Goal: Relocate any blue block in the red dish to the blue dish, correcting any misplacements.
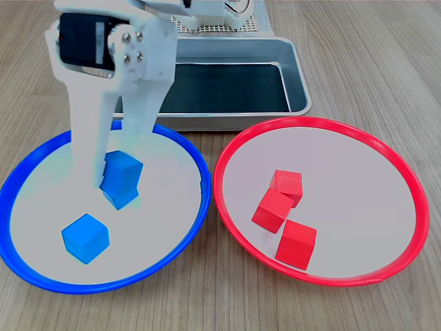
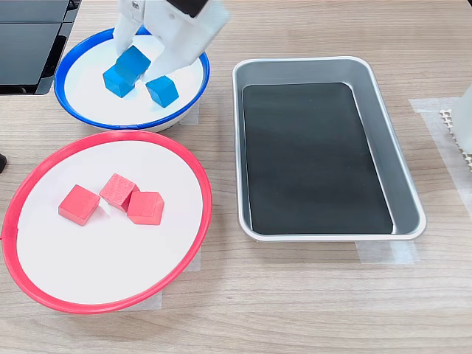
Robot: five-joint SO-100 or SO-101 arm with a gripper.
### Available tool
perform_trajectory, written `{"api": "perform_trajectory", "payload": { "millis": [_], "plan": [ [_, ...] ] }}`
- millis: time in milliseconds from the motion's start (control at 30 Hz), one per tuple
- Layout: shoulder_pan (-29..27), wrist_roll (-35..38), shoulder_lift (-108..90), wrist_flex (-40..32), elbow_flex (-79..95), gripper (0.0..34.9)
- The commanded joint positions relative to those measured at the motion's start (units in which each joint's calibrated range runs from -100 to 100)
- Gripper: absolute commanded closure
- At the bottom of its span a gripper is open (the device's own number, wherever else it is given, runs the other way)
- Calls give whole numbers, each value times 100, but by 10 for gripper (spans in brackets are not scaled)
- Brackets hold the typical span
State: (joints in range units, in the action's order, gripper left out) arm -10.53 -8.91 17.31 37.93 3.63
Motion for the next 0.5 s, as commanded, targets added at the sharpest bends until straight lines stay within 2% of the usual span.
{"api": "perform_trajectory", "payload": {
  "millis": [0,133,467],
  "plan": [
    [88,-73,-4,-91,-377,348],
    [201,-166,-4,-99,-368,338],
    [371,-337,-4,165,-313,349]
  ]
}}
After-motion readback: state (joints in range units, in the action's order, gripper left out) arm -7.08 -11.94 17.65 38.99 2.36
